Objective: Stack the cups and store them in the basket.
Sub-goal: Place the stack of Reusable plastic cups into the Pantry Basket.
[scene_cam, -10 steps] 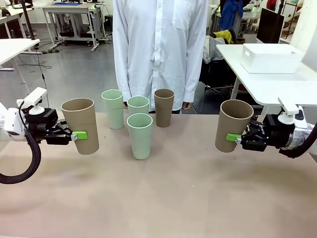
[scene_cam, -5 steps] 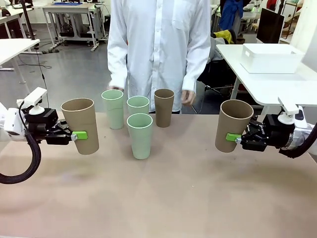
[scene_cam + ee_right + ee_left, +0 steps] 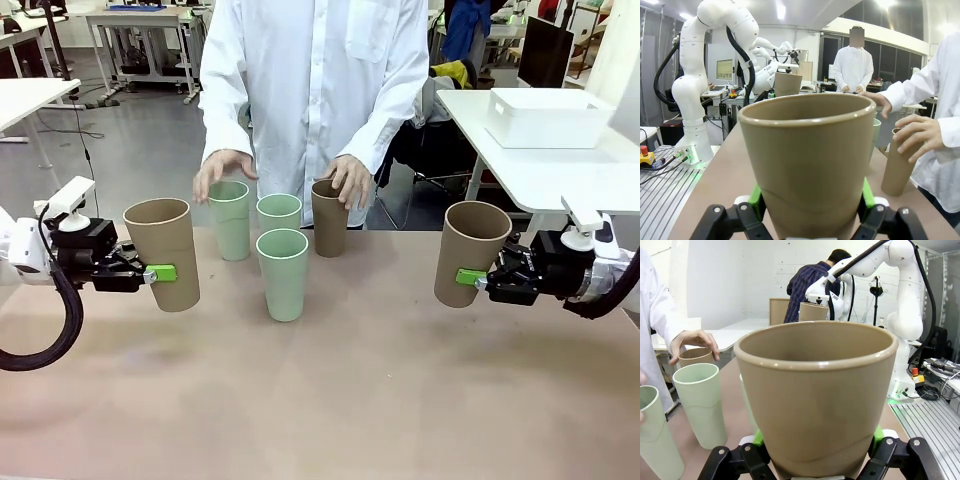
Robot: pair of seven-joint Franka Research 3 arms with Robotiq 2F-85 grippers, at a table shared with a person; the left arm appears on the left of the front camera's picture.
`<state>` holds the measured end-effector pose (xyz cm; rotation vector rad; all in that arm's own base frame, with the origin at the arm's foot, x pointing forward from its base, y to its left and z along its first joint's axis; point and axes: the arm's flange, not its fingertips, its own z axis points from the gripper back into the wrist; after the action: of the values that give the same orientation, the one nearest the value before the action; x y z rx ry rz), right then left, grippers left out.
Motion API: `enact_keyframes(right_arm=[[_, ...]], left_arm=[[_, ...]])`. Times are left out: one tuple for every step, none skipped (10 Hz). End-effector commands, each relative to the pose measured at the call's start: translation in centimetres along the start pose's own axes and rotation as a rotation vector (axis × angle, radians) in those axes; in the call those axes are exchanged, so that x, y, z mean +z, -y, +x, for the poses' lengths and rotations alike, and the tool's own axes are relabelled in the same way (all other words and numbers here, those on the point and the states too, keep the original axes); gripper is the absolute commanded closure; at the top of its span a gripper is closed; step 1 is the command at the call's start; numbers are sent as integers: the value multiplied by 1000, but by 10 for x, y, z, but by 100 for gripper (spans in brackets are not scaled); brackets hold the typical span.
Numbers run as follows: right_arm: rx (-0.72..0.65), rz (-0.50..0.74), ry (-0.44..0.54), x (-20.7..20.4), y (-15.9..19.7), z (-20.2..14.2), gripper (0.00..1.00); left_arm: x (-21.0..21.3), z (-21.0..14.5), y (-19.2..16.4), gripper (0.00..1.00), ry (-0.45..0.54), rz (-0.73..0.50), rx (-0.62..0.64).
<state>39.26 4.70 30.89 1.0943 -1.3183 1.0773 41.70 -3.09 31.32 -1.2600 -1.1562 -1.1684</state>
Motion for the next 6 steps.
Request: enact_keyframes(right_arm=[[10,-1,10,0,0,3,13],[10,-1,10,0,0,3,13],[10,-1,10,0,0,3,13],[10,-1,10,0,0,3,13],[10,-1,10,0,0,3,13],[10,-1,10,0,0,3,13]], left_arm=[[1,2,-1,15,1,0,-1],[1,2,-1,15,1,0,-1],[1,2,-1,15,1,0,-1],[1,2,-1,15,1,0,-1],[1,2,-1,15,1,0,-1],[1,2,-1,15,1,0,-1]])
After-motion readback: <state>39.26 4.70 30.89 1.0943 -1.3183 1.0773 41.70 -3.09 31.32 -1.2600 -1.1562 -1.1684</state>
